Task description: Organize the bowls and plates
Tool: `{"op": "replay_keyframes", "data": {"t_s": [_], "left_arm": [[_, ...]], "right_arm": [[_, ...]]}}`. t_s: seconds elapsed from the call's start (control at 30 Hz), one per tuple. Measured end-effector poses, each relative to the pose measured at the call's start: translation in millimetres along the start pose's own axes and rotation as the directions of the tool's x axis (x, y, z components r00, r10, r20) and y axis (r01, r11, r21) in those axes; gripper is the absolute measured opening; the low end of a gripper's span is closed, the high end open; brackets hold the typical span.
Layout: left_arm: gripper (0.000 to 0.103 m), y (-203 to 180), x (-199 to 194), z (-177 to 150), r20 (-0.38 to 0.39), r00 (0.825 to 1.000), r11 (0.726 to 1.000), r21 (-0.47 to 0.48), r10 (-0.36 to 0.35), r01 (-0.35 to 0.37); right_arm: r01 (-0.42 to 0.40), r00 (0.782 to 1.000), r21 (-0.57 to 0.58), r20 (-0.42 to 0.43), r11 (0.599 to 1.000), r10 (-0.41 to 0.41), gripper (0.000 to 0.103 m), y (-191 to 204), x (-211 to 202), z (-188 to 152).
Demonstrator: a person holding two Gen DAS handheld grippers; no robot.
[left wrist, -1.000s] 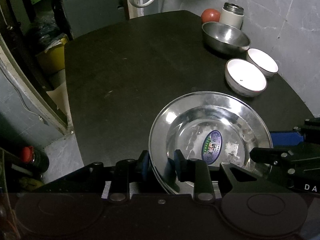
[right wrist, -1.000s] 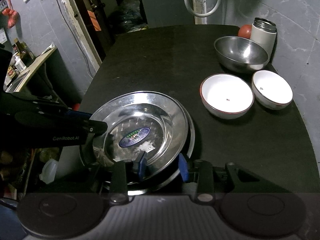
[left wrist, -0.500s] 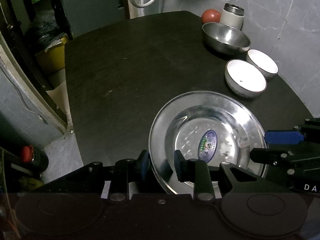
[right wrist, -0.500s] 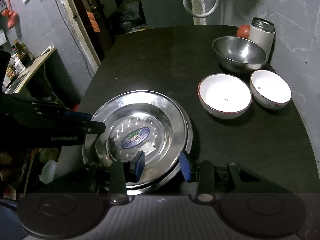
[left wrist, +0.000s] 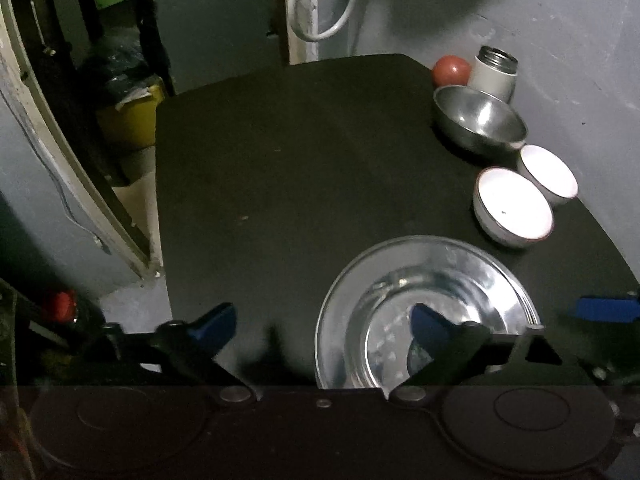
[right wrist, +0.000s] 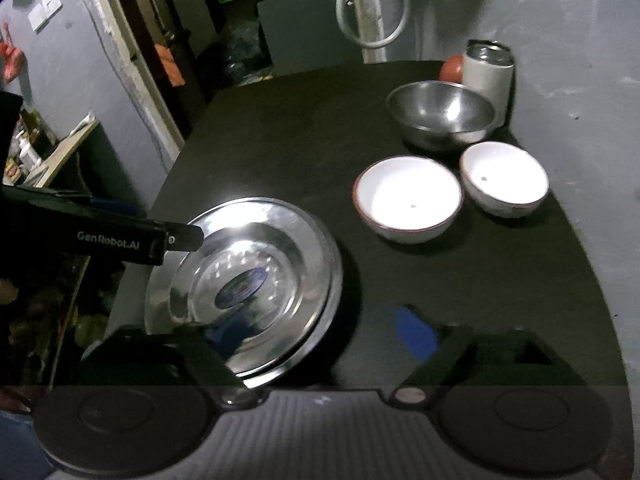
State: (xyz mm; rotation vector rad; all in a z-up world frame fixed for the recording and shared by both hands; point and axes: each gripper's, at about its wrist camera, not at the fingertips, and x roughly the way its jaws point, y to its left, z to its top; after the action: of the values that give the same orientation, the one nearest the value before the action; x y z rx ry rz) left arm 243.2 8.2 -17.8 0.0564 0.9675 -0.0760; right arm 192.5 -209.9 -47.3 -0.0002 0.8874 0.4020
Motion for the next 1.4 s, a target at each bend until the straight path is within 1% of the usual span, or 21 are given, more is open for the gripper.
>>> {"op": "replay_keyframes", "data": {"t_s": [0.1, 0.2, 0.3, 0.43, 0.6, 0.73, 0.87, 0.97, 1.03, 1.13, 1.23, 1.4], "left_arm": [[0.102, -4.5, 4.8, 7.2, 0.006, 1.0, 1.0, -0.001, 0.014, -0.014], [0.102, -9.4, 10.4, 14.9, 0.007, 1.0, 1.0, -0.008, 0.017, -0.017], [0.102, -17.1, 17.4, 26.3, 0.013, 1.0, 1.0, -0.013, 0.021, -0.02], [0.102, -29.6, 27.0, 49.4, 0.044, 0.999, 1.0, -0.019, 0.022, -0.021], [0.102, -50.3, 48.7, 86.6, 0.078, 0.997, 1.0, -0.022, 0.005, -0.003], [0.102, -66.6, 66.0, 118.2, 0.118, 0.993, 1.0, -0.027, -0.001, 0.005], [0.102, -76.8, 84.5, 140.8, 0.129, 0.991, 0.998, -0.066, -0.015, 0.024], [0.102, -81.3, 99.2, 154.0, 0.127, 0.992, 0.996, -0.084, -0.018, 0.028], [0.102, -81.4, 105.9, 158.3, 0.12, 0.993, 0.996, -0.089, -0.018, 0.029], [0.102, -81.5, 116.1, 164.5, 0.113, 0.993, 0.994, -0.096, -0.037, 0.048], [0.101, -81.5, 126.3, 168.1, 0.1, 0.994, 0.993, -0.108, -0.045, 0.056], [0.095, -87.0, 137.5, 168.8, 0.081, 0.995, 0.991, -0.117, -0.057, 0.066]], "right_arm": [[0.003, 1.0, 0.017, 0.015, 1.0, -0.003, 0.098, -10.8, -2.7, 0.6], [0.013, 1.0, 0.03, 0.027, 0.999, -0.014, 0.101, -23.9, -4.5, 1.5], [0.03, 0.998, 0.048, 0.051, 0.998, -0.033, 0.102, -39.3, -5.4, 6.2], [0.054, 0.992, 0.073, 0.109, 0.996, -0.062, 0.102, -60.2, -3.9, 22.5], [0.097, 0.976, 0.076, 0.189, 0.992, -0.11, 0.102, -83.9, 6.9, 52.1], [0.162, 0.958, 0.049, 0.232, 0.986, -0.169, 0.102, -96.7, 20.9, 71.8], [0.178, 0.949, 0.057, 0.255, 0.982, -0.186, 0.102, -108.5, 34.5, 87.5], [0.168, 0.948, 0.076, 0.26, 0.983, -0.182, 0.102, -116.8, 45.4, 96.5], [0.162, 0.949, 0.081, 0.261, 0.983, -0.178, 0.101, -118.6, 50.6, 99.7], [0.164, 0.948, 0.078, 0.264, 0.983, -0.179, 0.098, -120.6, 59.0, 104.4], [0.165, 0.95, 0.079, 0.255, 0.983, -0.18, 0.091, -123.0, 68.4, 109.4], [0.172, 0.951, 0.077, 0.247, 0.982, -0.186, 0.084, -125.7, 78.9, 118.1]]}}
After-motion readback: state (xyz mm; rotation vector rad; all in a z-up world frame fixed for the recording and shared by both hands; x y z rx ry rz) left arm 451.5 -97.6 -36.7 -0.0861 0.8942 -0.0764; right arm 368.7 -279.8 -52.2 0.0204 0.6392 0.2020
